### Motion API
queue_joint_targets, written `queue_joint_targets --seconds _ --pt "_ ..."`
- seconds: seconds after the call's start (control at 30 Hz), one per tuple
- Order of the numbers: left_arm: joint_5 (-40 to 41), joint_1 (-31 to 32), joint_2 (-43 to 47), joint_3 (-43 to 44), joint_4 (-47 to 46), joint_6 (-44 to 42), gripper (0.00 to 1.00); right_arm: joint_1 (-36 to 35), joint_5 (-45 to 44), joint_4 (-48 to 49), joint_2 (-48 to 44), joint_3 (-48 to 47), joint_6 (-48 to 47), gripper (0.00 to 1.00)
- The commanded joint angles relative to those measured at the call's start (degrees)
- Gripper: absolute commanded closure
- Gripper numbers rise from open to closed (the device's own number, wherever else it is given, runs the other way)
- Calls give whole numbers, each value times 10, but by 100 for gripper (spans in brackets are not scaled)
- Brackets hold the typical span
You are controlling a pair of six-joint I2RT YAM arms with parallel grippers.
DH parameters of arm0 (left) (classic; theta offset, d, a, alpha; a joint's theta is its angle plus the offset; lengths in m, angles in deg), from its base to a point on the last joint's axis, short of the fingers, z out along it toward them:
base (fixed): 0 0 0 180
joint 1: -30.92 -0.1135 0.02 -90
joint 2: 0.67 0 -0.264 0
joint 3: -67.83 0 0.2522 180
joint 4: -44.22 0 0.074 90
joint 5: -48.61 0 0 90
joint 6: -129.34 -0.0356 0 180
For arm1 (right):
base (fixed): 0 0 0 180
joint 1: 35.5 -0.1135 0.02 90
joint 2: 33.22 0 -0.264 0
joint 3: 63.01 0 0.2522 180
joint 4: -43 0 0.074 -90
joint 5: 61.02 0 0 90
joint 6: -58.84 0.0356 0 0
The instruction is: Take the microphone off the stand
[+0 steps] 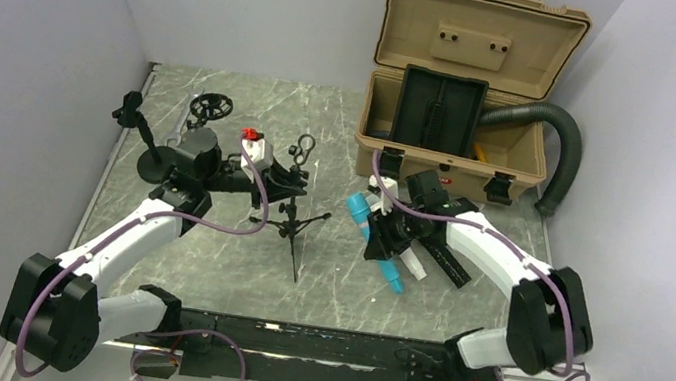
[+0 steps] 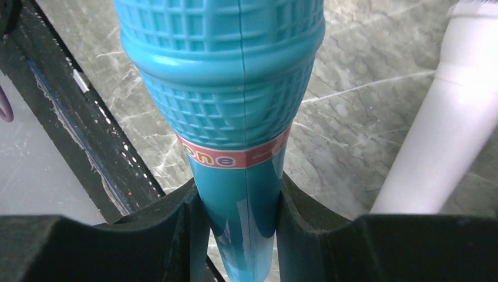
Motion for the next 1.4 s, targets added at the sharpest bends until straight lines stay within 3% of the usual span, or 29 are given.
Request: queue_joint_targets --seconds 0.0,0.4,0.63,0.83,1.13,1.37 --pt "60 -10 -3 -2 6 -23 100 -2 2 22 54 -32 45 89" --pt "101 -10 1 6 30 -16 100 -55 -147 19 137 -71 55 90" --pt "105 -10 1 10 40 -9 96 -83 -213 10 171 -95 51 76" --pt "105 -10 -1 21 55 -4 94 -119 -254 1 193 -107 46 71" --pt "113 -10 23 5 51 -14 94 -122 -278 -3 204 -92 45 64" --pt "114 -10 25 3 49 -15 93 -121 -297 -4 181 -70 40 53"
